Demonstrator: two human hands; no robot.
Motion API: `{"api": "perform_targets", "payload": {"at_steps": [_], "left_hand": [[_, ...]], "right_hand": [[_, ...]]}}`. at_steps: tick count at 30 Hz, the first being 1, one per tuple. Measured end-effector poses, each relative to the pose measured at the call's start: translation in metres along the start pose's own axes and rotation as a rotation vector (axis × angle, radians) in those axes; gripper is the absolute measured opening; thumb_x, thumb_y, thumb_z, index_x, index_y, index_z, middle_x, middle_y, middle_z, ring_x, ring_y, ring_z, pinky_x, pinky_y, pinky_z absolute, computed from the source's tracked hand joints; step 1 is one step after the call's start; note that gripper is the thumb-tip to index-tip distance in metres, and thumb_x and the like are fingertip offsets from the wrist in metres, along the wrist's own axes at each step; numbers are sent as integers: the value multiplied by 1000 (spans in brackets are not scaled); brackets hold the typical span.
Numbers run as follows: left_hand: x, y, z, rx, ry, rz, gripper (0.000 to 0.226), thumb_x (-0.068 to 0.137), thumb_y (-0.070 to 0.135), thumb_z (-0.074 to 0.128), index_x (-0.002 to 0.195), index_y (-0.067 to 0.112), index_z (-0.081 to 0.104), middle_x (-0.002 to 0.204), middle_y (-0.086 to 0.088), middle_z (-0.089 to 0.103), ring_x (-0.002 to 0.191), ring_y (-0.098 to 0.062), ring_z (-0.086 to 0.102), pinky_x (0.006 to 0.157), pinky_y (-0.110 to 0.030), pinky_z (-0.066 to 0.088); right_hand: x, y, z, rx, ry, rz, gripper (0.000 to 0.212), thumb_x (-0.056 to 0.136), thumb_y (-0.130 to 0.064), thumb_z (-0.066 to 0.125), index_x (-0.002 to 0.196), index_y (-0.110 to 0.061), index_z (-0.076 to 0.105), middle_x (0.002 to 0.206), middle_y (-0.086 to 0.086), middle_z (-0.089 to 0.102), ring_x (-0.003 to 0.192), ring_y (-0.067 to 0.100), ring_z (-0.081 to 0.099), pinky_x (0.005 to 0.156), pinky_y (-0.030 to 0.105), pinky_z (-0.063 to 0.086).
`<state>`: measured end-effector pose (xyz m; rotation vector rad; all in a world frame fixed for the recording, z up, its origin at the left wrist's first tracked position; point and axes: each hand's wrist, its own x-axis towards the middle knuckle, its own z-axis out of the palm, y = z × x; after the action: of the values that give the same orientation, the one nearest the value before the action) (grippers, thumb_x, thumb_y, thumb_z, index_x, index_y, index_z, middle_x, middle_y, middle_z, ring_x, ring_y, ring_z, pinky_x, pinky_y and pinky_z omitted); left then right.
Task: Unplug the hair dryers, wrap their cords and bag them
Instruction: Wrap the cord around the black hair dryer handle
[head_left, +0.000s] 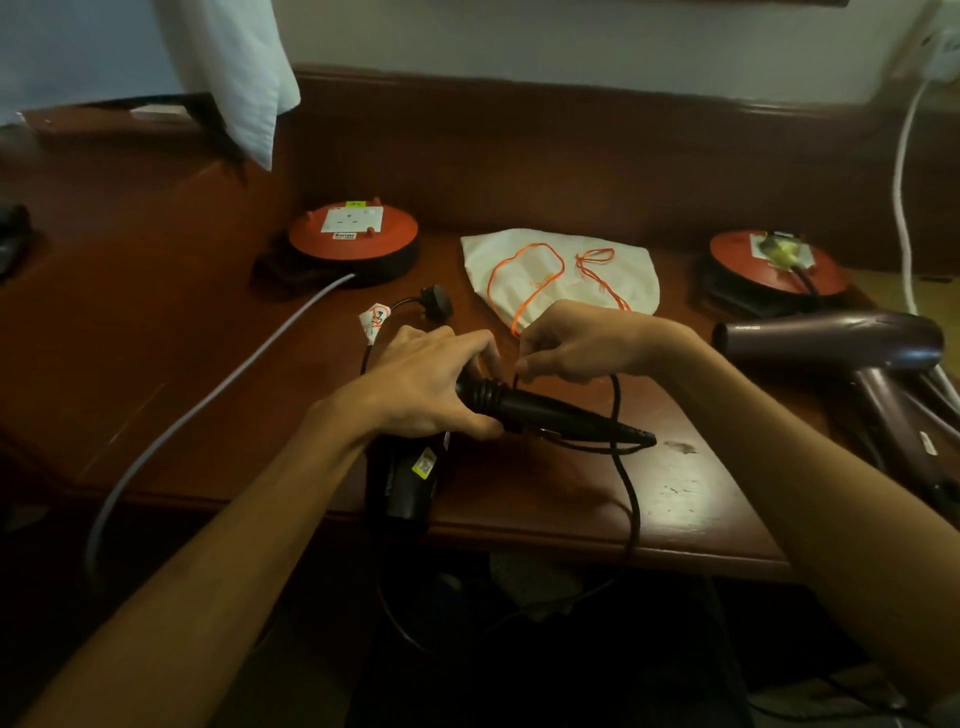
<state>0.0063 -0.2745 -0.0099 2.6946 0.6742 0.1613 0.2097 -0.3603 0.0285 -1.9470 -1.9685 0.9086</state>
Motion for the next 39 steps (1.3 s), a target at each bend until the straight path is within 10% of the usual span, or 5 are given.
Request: {"api": "perform_targets", "payload": {"at_steps": [15,27,33,35,39], "left_hand": [[5,10,0,154,-23,-1,69,74,82,64,135,52,55,87,22,48,95,-9,39,87,-36,24],[0,4,7,56,134,-93,51,73,79,68,118,55,67,95,20,59,99,-6,43,100,-44,33],[-5,-4,-9,-102,101,-124,44,75,67,76,116,53,69,104,19,65,109,-4,53,96,-38,39],[-8,-11,-12,-222,40,-103,51,68,73,76,116,56,68,109,16,68,112,-6,59,104,-45,44],[-13,-12,-11,-351,-6,-49,57,63,86,67,112,56,70,107,13,69,112,-7,61,105,-52,46]], "right_hand": [[-33,-10,15,295,-27,5,32,104,-11,48,101,19,59,65,13,43,46,16,34,42,24,27],[-81,-31,45,-326,148,-26,25,99,-33,40,115,-27,57,99,2,64,84,22,61,76,47,52],[-108,-25,39,-111,64,-104,56,101,-4,45,146,-37,47,104,-44,63,95,-22,57,86,5,45],[-99,-16,59,-104,100,-164,66,98,0,45,153,-35,38,144,-29,51,132,-12,45,111,20,39],[-79,0,103,-143,113,-172,70,93,-10,41,145,-56,31,130,-12,66,117,18,63,97,45,51]]}}
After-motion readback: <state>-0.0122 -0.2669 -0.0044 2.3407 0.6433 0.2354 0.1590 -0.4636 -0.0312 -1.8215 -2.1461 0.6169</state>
